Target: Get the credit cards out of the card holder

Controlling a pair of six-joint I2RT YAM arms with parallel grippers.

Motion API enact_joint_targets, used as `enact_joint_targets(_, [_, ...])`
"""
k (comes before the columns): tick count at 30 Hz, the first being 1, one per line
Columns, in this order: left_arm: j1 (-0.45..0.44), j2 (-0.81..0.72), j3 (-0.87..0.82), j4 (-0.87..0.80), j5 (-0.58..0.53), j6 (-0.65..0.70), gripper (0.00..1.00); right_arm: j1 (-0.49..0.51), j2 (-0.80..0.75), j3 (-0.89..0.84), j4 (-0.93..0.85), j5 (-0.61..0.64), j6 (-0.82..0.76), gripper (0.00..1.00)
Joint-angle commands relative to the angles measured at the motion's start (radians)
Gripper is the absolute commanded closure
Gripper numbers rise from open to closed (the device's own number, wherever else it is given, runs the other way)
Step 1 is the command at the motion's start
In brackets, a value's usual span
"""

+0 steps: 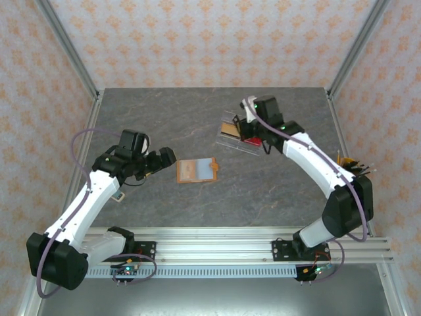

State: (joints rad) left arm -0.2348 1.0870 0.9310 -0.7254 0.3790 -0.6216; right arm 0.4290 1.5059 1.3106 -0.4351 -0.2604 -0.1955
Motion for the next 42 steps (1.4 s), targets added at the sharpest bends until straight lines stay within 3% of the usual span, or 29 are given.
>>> enact_joint_targets(1, [0.005, 0.039, 0.001, 0.015, -0.034, 0.054, 0.00, -0.045, 0.025, 0.065, -0.153, 0.078, -0.238, 1.00])
enact_joint_targets(9, [0.005, 0.196, 0.057, 0.103, 0.015, 0.066, 0.00, -0.103, 0.102, 0.143, -0.290, -0.018, -0.700, 1.00])
enact_joint_targets(16, [0.004, 0.293, 0.102, 0.133, 0.045, 0.108, 0.00, -0.116, 0.226, 0.269, -0.388, -0.033, -0.891, 1.00])
enact_joint_targets(27, [0.009, 0.326, 0.108, 0.117, -0.009, 0.189, 0.00, -0.141, 0.374, 0.385, -0.391, -0.028, -0.900, 1.00])
enact_joint_targets(32, [0.016, 0.361, 0.105, 0.140, 0.021, 0.180, 0.00, -0.150, 0.395, 0.374, -0.350, 0.019, -0.912, 1.00])
enact_joint_targets(42, [0.020, 0.401, 0.097, 0.181, 0.159, 0.164, 0.00, -0.170, 0.428, 0.449, -0.394, -0.038, -0.928, 1.00])
